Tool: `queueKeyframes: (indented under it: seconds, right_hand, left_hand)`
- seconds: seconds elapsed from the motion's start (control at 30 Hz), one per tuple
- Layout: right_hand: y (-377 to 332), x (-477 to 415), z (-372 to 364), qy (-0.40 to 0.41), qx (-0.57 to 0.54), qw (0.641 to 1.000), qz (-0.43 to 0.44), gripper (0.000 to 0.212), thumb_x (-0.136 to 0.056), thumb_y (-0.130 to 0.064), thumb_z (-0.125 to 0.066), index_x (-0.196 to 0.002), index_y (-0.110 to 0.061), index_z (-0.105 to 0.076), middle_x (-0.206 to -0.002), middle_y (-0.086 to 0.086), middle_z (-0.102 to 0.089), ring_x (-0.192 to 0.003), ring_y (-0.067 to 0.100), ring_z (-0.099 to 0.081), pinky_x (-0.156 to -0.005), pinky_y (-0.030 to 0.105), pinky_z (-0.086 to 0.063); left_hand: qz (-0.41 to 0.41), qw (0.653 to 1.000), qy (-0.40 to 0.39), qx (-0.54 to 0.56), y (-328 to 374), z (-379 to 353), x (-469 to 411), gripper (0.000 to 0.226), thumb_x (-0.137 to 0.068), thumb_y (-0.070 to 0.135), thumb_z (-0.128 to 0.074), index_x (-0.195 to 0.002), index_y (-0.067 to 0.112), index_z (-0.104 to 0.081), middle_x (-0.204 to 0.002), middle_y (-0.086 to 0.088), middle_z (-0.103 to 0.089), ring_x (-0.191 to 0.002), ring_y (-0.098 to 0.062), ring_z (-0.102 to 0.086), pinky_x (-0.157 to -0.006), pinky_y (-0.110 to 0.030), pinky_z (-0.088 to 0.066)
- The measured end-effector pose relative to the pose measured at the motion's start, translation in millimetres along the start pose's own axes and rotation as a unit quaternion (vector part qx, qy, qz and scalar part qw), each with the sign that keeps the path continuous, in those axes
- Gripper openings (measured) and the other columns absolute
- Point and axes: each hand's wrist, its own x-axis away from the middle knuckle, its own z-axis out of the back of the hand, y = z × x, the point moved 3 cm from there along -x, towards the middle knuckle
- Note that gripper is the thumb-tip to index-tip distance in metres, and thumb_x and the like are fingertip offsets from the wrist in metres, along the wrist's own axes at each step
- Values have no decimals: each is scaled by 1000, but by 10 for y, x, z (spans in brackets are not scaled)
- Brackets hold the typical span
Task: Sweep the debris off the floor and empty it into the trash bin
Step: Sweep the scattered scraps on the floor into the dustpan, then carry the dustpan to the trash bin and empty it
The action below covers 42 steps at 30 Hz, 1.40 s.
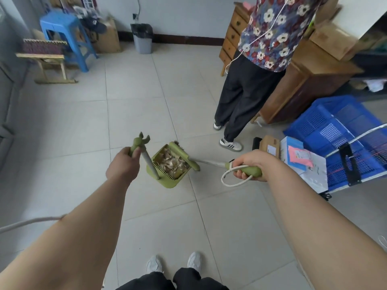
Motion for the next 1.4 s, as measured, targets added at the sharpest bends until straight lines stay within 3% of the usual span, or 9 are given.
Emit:
queueKeyframes:
  seconds: [0.43,0.6,1.4]
  right_hand:
    - [-606,174,132,7,-14,998,64,10,-85,-1,-54,-80,0,-63,-65,10,-56,-42,10,-50,-35,15,-41]
    - [-807,222,83,11,-10,997,82,11,-86,-1,-54,-78,-1,-62,-63,9,-55,-35,9,-50,-34,14,-41]
    - [-2050,-217,91,-7,-29,992,125,16,-90,0,-48,-77,-1,-57,-67,12,-54,-35,8,-47,-32,12,-38]
  left_hand:
    - [-1,997,73,27,304,559,-290,38,-95,52,-34,-94,21,-54,-69,2,-56,-57,-22,-52,-56,-30,-38]
    - [7,995,96,39,315,749,-389,38,-95,54,-34,-93,22,-55,-67,3,-56,-54,-19,-52,-53,-29,-34]
    - [40,983,157,87,548,1163,-1157,42,-96,55,-36,-93,19,-57,-68,0,-58,-57,-22,-54,-57,-30,-38]
